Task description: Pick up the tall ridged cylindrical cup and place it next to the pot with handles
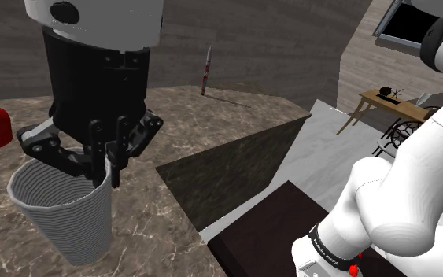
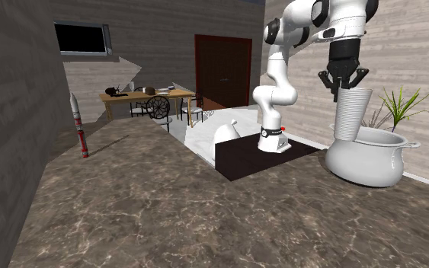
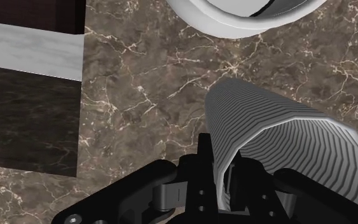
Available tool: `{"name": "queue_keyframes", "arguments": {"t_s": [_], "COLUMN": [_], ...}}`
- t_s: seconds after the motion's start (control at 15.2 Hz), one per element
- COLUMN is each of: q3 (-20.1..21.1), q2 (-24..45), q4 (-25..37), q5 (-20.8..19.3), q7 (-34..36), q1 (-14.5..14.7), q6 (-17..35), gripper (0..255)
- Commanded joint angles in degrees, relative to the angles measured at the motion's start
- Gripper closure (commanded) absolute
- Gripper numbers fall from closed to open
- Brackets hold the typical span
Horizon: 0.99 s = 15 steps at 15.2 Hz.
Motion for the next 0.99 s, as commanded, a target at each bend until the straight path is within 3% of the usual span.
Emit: {"name": "queue_keyframes", "arguments": {"t_s": [0.0,0.92], "q3": [0.0,0.4], "q2": [0.1,1.4], "q4": [-1.4,-11.0], "q5": [0.0,-0.4], "q7": [-0.1,-0.2], "q1": [0.0,0.3], "q6": [1.5,12.2], "gripper": [255,255]}}
